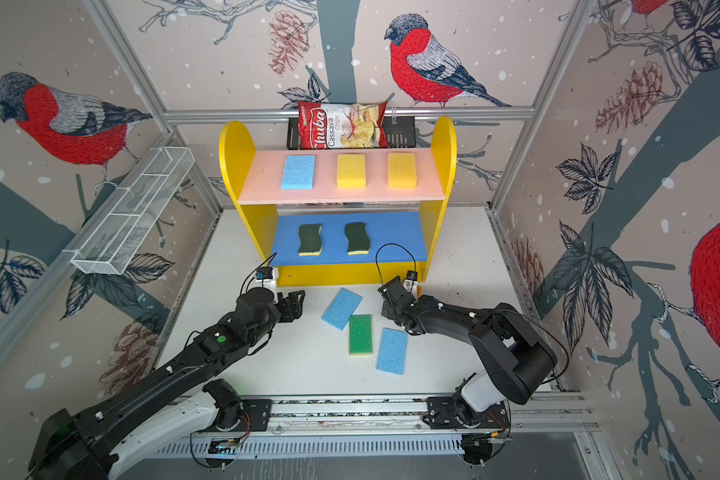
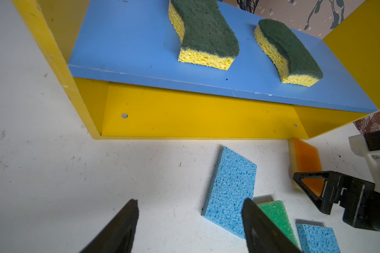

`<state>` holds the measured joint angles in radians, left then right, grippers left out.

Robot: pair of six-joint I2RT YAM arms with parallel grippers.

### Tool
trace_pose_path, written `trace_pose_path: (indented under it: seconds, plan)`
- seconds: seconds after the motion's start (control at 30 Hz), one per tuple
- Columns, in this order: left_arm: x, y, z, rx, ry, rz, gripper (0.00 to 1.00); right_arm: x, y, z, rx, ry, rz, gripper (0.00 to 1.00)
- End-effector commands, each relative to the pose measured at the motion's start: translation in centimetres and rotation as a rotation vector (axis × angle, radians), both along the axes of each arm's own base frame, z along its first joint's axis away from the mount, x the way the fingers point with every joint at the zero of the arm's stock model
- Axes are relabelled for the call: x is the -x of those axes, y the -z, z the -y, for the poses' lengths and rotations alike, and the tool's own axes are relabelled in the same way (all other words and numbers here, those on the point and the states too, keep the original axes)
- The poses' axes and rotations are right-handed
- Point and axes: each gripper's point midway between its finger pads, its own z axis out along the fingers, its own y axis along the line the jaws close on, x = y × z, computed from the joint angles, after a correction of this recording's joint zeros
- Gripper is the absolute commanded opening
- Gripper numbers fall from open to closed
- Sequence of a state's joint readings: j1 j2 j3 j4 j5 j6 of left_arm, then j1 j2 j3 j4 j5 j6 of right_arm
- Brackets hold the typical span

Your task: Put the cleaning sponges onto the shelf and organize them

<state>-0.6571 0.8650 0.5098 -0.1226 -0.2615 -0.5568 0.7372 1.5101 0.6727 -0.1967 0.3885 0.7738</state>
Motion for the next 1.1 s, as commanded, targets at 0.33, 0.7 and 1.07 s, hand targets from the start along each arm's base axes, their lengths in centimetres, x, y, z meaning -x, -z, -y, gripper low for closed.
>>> trace_pose_path:
  seconds: [0.33, 0.7, 1.07]
  plan:
    - [-0.1, 0.2, 0.3, -0.004, 0.010, -0.012, 0.75, 0.4, 0.4, 1.1, 0.032, 0.062, -0.001, 0.94]
    - [-0.1, 0.4, 0.4, -0.004, 0.012, -0.017, 0.75, 0.6, 0.2, 2.3, 0.064, 0.067, 0.010, 0.93]
    - [-0.1, 0.8, 0.1, -0.021, -0.001, -0.029, 0.75, 0.0, 0.3, 1.6, 0.070, 0.025, 0.014, 0.92]
